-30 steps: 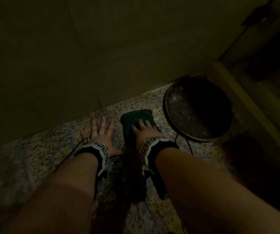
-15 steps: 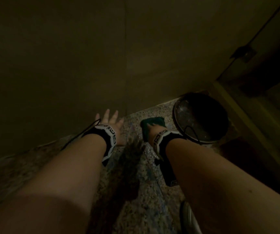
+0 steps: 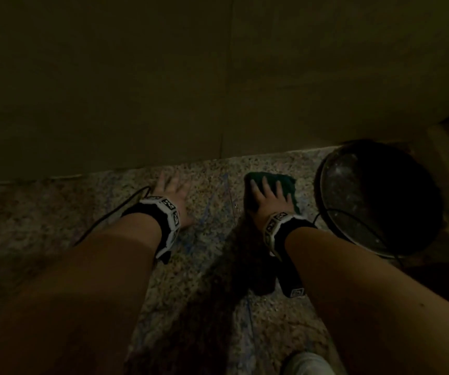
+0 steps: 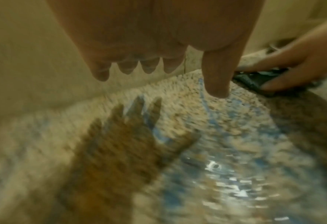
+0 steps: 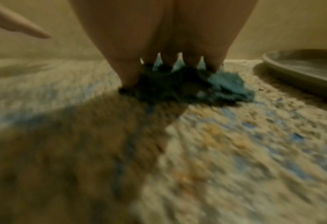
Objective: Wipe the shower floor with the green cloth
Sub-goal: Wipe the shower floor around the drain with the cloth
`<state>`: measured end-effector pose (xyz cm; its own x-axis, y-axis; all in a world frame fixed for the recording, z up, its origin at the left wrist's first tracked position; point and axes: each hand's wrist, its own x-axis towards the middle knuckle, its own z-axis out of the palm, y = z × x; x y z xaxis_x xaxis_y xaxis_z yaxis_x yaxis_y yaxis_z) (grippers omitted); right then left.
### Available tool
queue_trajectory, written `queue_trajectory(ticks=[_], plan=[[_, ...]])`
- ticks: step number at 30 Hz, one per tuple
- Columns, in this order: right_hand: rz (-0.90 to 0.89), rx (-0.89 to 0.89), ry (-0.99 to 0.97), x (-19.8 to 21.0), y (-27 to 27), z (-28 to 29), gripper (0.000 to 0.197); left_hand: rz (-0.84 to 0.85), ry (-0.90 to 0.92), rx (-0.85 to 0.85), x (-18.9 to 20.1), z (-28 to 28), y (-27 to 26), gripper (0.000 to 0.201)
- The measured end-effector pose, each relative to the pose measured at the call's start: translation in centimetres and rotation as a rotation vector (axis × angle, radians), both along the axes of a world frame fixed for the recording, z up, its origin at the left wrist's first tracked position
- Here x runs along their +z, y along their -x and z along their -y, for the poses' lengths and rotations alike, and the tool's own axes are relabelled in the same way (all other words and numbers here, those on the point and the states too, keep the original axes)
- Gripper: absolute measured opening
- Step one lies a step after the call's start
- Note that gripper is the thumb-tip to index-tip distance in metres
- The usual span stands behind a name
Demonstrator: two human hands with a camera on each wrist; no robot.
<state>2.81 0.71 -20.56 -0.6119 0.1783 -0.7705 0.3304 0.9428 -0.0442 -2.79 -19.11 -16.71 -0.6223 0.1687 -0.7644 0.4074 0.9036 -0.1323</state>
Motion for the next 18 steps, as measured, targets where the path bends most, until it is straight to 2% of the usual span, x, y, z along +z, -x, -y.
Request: queue_trajectory(ticks=[5,9,18], plan=[[-0.013,0.155,0.039,-0.9,-2.0,0.5,0.068,0.056,-0.037,0.098,-1.6,-0.4,-1.2,0.099],[-0.039,0.29,0.059,-1.7,-3.6,1.0,0.068,0.068,0.046,0.009,-1.7,-0.4,-1.4,0.102],[-0.015,0.271,0.068,-0.3,4.9,2.3,0.076,0.146,0.027,-0.029,-3.6,1.3,-0.6,0.104]])
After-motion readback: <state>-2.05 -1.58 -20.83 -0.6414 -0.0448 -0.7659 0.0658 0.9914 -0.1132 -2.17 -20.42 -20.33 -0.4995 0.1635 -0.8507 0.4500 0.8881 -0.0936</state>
